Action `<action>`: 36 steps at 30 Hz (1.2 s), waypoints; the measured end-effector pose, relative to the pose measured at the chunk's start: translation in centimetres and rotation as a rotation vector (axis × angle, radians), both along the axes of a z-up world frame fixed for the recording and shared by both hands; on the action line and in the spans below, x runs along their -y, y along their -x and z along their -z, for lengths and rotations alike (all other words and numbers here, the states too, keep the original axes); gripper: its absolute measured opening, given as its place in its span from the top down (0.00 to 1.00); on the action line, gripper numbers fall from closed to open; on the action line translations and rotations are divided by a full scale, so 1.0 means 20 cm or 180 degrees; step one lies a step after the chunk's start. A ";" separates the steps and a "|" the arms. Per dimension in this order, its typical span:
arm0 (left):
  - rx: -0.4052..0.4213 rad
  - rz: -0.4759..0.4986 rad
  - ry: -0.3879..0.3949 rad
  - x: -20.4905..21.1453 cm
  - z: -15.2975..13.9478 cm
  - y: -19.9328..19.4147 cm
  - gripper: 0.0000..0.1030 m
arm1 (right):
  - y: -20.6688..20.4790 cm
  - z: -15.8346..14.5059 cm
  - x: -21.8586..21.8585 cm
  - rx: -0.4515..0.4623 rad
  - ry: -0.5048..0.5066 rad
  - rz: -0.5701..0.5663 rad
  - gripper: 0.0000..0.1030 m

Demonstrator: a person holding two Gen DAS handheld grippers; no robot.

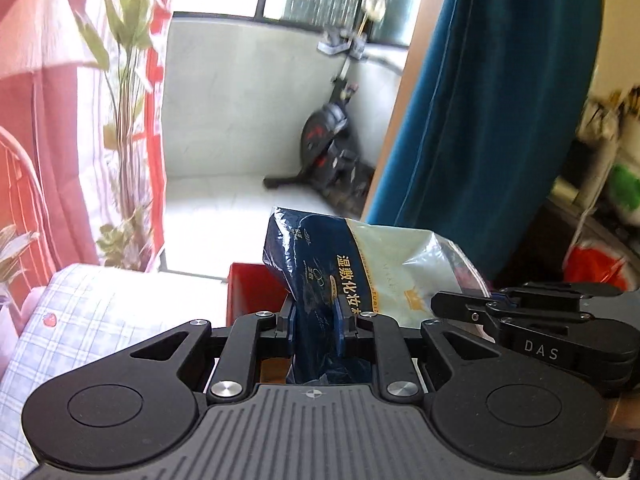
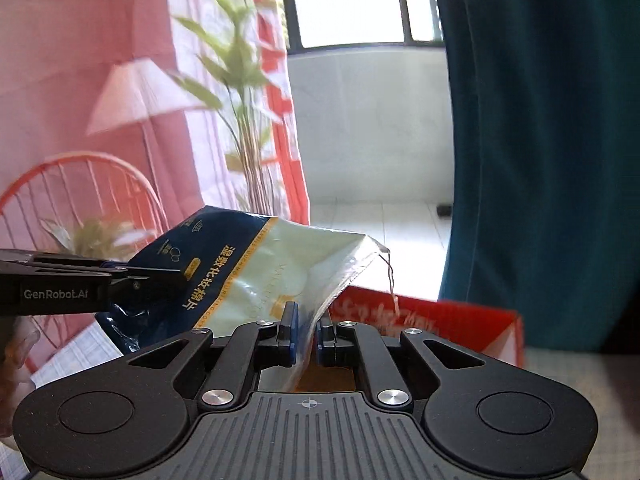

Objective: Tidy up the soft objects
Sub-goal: 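Lift the blue packet with both grippers over the box, then lower the blue packet into the box and open both grippers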

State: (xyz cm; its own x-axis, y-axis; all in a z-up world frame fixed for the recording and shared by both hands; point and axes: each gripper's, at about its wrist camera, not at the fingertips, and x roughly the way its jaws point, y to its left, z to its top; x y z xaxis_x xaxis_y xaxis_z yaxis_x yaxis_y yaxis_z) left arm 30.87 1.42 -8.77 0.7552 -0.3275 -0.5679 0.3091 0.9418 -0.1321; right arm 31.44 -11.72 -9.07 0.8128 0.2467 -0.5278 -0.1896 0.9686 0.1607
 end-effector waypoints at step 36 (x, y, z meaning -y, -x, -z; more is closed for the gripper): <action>-0.0175 0.0235 -0.0400 -0.09 0.00 0.40 0.30 | 0.41 0.05 -0.04 -0.0116 0.0227 -0.0164 0.40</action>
